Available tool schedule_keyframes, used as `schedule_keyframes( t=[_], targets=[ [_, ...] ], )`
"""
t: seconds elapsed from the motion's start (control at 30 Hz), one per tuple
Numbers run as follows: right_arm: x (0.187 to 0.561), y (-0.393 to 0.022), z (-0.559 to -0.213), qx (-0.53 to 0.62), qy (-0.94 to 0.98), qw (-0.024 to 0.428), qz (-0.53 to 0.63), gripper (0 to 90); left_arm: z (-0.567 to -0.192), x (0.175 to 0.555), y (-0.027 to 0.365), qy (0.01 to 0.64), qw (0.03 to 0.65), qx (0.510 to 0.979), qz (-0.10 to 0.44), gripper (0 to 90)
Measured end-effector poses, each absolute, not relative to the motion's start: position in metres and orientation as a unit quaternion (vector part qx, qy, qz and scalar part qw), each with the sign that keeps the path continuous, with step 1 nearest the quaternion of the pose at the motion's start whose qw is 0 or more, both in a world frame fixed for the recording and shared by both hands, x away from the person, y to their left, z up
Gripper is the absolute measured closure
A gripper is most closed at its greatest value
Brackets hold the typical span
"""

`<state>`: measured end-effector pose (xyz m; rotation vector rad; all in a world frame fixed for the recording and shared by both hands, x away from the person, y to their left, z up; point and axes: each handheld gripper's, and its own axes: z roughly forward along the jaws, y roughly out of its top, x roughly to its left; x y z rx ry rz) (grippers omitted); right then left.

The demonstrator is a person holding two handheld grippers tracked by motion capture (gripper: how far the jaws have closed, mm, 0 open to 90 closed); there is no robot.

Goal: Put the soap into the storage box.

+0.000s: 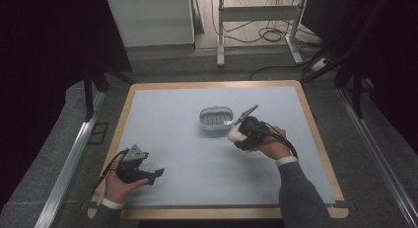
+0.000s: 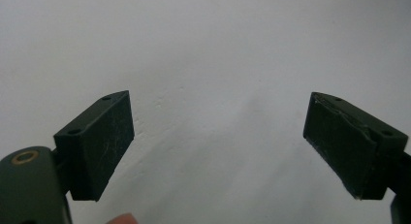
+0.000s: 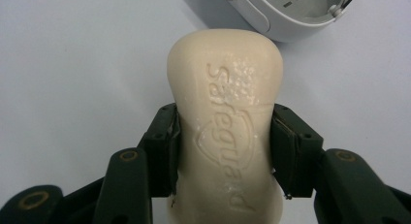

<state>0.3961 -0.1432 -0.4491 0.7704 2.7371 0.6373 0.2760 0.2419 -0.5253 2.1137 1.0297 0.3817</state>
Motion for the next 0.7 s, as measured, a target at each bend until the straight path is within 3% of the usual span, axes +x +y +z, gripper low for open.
schedule_keyframes(
  t=[0.7],
  targets=[
    [0.409, -0.14, -0.442, 0.263, 0.931, 0.123, 0.221, 49.4, -0.525, 0.276, 0.242, 0.402, 0.371, 0.824, 0.15, 11.3]
  ],
)
